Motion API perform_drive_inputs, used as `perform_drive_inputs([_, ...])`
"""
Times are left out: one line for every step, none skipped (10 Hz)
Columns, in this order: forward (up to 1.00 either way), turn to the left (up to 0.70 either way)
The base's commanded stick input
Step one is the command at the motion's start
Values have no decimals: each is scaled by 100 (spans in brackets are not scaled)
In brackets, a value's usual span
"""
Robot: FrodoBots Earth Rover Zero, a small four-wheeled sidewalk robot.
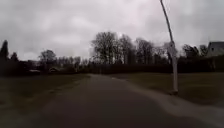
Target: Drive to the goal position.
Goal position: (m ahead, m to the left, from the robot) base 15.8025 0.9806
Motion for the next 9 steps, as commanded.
perform_drive_inputs([100,40])
perform_drive_inputs([100,40])
perform_drive_inputs([100,40])
perform_drive_inputs([100,35])
perform_drive_inputs([100,17])
perform_drive_inputs([100,0])
perform_drive_inputs([100,0])
perform_drive_inputs([100,0])
perform_drive_inputs([100,0])
